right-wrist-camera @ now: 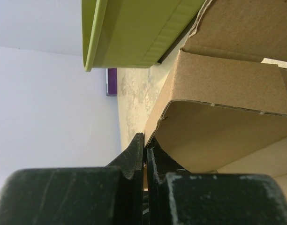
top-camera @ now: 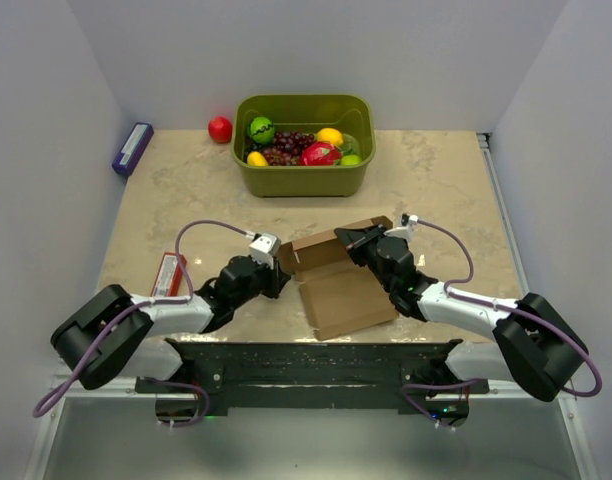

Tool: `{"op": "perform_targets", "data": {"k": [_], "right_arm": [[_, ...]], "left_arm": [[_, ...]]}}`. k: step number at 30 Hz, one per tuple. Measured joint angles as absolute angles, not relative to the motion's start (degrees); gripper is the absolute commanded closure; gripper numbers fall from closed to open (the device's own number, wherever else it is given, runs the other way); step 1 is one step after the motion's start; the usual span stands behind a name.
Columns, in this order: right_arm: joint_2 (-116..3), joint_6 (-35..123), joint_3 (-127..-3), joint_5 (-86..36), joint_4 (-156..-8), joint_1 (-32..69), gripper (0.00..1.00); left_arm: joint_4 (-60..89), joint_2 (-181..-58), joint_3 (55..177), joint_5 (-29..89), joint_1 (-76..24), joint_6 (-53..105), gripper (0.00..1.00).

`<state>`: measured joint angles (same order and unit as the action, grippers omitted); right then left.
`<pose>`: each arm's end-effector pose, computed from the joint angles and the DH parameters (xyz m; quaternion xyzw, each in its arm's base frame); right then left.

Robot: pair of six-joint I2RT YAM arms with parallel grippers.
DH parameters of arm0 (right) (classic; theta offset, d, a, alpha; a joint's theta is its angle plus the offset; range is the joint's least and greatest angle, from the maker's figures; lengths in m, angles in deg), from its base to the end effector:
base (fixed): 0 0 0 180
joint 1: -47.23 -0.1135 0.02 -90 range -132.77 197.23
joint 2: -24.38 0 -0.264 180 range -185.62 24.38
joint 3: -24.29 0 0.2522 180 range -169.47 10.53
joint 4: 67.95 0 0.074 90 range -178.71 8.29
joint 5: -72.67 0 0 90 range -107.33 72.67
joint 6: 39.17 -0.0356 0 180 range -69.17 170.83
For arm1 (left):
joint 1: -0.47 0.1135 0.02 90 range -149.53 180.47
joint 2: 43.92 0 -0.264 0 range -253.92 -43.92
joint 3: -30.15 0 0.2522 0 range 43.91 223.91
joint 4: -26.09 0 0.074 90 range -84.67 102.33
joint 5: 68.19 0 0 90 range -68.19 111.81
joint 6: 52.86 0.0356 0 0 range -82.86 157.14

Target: Fold the paper box

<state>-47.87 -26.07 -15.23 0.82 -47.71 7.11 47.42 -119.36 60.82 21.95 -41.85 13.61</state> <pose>0.2036 0.1571 0.2053 0.3366 0.6996 0.4629 0.4278 0.1724 -0.1571 0.1478 0.1371 0.8247 -0.2991 0.4600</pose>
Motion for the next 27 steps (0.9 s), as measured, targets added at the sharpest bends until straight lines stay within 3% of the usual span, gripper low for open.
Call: {"op": "perform_targets", "data": {"k": [27], "right_arm": [[-49.5, -26.1, -15.2, 1.2, -45.6, 7.1, 1.00]], "left_arm": [[56.1, -134.9, 65.2, 7.4, -50.2, 9.7, 0.88]]}}
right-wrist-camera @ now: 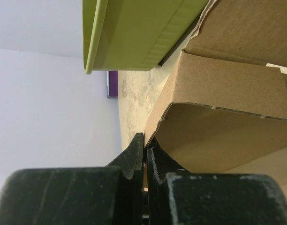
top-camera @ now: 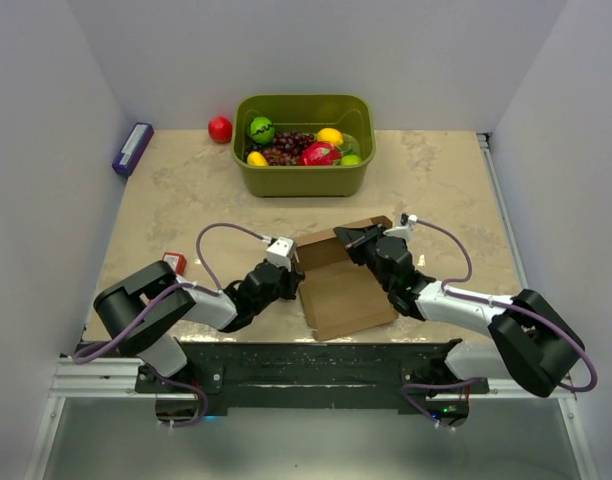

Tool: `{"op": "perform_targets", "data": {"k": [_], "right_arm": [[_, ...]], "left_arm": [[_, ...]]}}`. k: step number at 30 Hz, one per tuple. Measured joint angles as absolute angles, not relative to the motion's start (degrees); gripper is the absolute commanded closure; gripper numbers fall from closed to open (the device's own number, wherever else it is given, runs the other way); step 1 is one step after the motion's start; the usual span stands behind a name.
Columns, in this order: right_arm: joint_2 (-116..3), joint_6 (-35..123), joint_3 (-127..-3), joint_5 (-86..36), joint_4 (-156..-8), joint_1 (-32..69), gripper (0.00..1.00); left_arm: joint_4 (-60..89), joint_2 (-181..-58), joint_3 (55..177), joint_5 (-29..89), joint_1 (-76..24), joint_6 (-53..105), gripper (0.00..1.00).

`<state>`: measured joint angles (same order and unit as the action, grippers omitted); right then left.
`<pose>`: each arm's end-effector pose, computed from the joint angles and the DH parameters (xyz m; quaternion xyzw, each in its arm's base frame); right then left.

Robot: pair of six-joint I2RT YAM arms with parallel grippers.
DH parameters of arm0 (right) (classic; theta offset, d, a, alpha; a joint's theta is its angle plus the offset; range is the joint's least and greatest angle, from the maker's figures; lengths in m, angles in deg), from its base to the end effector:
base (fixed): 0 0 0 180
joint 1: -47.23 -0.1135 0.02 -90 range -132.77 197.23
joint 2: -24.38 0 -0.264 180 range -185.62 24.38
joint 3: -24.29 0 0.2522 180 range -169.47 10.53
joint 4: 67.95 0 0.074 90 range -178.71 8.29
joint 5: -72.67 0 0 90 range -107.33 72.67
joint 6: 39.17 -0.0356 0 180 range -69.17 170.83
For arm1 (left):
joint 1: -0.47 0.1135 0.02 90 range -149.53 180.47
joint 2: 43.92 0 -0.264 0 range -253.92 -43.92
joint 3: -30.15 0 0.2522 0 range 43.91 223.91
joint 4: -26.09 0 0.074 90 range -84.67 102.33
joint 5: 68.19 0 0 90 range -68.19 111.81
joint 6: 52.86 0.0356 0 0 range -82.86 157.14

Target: Fold the paper box

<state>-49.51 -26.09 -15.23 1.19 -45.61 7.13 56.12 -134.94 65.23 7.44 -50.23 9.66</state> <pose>0.2064 0.1590 0.2023 0.3383 0.6959 0.4641 0.4310 0.1738 -0.1983 0.1211 0.1042 0.8371 -0.2496 0.4754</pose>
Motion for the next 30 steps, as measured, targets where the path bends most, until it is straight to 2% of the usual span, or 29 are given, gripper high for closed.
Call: {"op": "perform_targets", "data": {"k": [13, 16, 19, 20, 22, 26, 30], "right_arm": [[-49.5, -26.2, -15.0, 1.3, -45.2, 7.2, 1.00], [-49.5, -26.3, -14.8, 1.7, -45.2, 7.2, 1.00], [-49.5, -26.4, -14.8, 1.7, -45.2, 7.2, 1.00], [-49.5, -26.4, -14.8, 1.7, -45.3, 7.2, 1.00], [-49.3, -26.5, -14.8, 1.5, -45.7, 7.1, 1.00], [-48.1, -26.4, -14.8, 1.6, -48.0, 7.1, 1.00], [-46.6, -26.2, -14.8, 1.8, -49.8, 7.1, 1.00]], "left_arm": [[60.3, -140.2, 67.9, 7.0, -50.6, 8.8, 0.89], [61.0, -140.5, 67.9, 7.0, -50.9, 8.2, 0.86], [60.8, -139.9, 67.6, 7.0, -51.0, 8.1, 0.72], [60.3, -139.1, 67.2, 7.1, -51.0, 8.1, 0.63], [59.4, -135.9, 65.8, 7.4, -51.1, 8.6, 0.51], [60.3, -126.1, 61.5, 10.0, -51.1, 10.2, 0.40], [60.8, -116.7, 55.8, 13.2, -51.1, 11.7, 0.36]]}}
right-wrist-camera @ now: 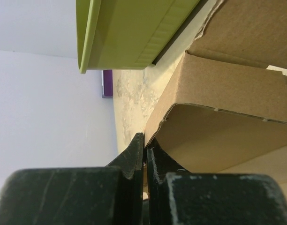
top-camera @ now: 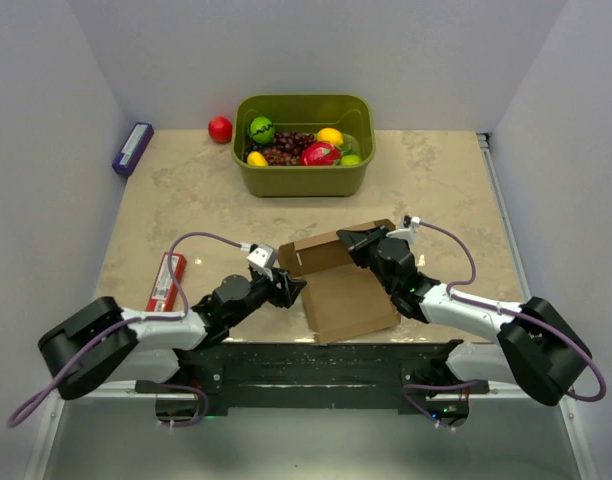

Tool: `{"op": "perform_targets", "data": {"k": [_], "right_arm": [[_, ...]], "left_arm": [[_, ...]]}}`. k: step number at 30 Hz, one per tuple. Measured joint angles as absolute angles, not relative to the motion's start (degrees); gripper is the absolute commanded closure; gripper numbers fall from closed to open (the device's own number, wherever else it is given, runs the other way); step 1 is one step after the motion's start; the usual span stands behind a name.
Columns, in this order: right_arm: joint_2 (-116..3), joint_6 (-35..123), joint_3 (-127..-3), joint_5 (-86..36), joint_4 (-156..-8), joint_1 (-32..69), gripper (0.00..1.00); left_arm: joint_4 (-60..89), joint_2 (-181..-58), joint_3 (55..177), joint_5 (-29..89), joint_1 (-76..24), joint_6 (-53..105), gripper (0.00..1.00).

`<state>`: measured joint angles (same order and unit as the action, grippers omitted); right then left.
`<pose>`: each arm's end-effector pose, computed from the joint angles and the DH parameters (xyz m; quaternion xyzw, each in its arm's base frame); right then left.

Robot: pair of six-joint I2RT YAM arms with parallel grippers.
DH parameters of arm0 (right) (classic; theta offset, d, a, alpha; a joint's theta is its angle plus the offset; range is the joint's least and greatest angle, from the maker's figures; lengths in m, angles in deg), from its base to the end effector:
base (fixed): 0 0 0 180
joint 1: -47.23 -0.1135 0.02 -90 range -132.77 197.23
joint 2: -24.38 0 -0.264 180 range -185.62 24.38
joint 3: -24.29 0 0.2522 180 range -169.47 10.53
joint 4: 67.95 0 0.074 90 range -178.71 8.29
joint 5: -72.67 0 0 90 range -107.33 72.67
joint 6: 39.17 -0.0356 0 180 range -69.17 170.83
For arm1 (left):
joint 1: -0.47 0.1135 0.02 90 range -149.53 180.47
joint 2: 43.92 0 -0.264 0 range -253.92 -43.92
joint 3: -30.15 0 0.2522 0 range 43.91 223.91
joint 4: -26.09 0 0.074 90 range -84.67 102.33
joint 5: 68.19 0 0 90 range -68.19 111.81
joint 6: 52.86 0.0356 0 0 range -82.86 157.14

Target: Fold the paper box

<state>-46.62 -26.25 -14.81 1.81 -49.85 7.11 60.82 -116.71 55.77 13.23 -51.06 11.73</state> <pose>0.2007 0.1539 0.2042 0.3433 0.7035 0.4512 0.4287 0.1410 -0.1689 0.1572 0.1300 0.7679 -0.3429 0.5253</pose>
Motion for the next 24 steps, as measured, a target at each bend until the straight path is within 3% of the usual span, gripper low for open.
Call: {"op": "perform_targets", "data": {"k": [10, 15, 20, 24], "right_arm": [[-45.4, -26.1, -14.5, 2.7, -51.2, 7.1, 1.00], [-45.4, -26.1, -14.4, 2.7, -51.2, 7.1, 1.00], [-45.4, -26.1, -14.4, 2.7, -51.2, 7.1, 1.00], [-45.4, -26.1, -14.4, 2.7, -51.2, 7.1, 1.00]], "left_arm": [[45.9, -92.8, 57.8, 16.4, -49.5, 17.0, 0.33], [40.0, -95.0, 67.3, 17.5, -39.8, 16.2, 0.32], [37.5, -100.6, 68.1, 18.8, -28.9, 12.6, 0.31], [37.1, -105.5, 67.2, 19.7, -26.5, 10.2, 0.30]]}}
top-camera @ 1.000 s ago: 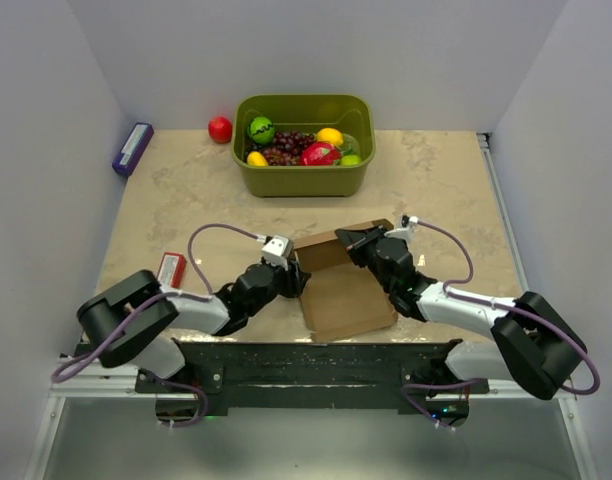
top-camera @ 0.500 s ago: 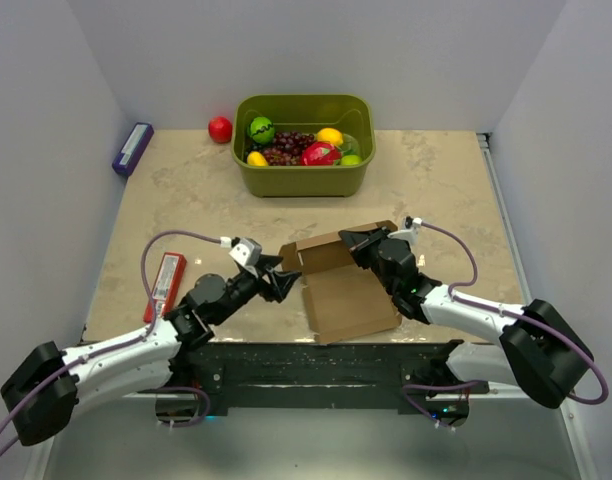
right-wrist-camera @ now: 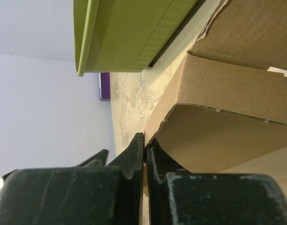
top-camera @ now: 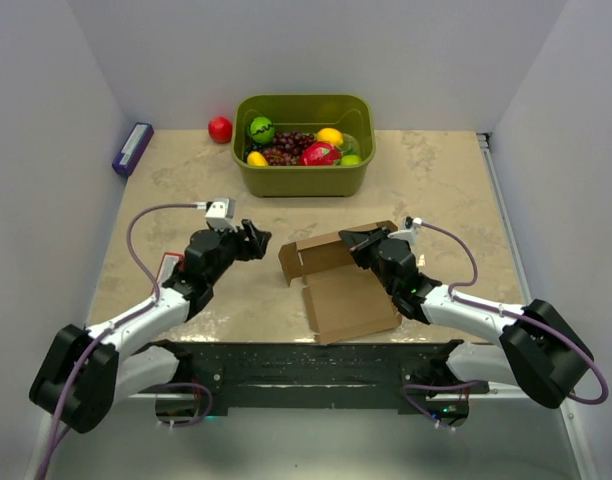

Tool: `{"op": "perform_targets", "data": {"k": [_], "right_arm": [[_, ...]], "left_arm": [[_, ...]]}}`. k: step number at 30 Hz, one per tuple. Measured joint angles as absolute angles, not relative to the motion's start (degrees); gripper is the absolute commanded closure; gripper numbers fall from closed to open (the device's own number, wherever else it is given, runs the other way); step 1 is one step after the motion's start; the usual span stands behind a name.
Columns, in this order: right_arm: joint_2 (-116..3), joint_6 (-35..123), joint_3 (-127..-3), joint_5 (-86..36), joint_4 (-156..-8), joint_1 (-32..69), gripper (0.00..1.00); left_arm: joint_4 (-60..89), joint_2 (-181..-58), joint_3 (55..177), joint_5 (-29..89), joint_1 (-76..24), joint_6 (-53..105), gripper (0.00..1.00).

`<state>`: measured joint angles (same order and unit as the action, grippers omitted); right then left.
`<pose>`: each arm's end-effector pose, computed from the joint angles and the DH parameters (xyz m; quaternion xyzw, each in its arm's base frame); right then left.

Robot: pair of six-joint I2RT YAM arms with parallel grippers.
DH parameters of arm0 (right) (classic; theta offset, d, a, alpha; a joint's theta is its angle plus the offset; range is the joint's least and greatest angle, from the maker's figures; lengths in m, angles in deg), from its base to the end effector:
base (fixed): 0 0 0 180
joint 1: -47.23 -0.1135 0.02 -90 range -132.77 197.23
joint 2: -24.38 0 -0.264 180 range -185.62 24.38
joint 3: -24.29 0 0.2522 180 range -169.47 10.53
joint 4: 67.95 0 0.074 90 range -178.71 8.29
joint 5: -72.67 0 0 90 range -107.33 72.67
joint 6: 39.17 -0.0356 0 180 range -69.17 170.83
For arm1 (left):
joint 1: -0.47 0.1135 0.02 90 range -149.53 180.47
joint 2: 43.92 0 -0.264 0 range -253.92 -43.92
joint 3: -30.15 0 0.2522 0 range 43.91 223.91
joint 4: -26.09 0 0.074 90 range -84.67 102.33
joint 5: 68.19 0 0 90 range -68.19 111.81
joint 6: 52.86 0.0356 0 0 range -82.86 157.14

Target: Fold the paper box

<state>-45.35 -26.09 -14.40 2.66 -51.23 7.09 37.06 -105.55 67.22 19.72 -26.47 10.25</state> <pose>0.1980 0.1510 0.2045 0.3464 0.7044 0.4437 0.4323 0.2060 -0.1032 0.2152 -0.0109 0.7857 -0.2671 0.5579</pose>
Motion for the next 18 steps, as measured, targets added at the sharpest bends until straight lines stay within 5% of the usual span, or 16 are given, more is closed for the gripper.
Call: {"op": "perform_targets", "data": {"k": [18], "right_arm": [[-45.5, -26.1, -14.4, 2.7, -51.1, 7.1, 1.00]], "left_arm": [[48.7, -127.7, 65.5, 30.7, -29.1, 10.9, 0.29]]}}
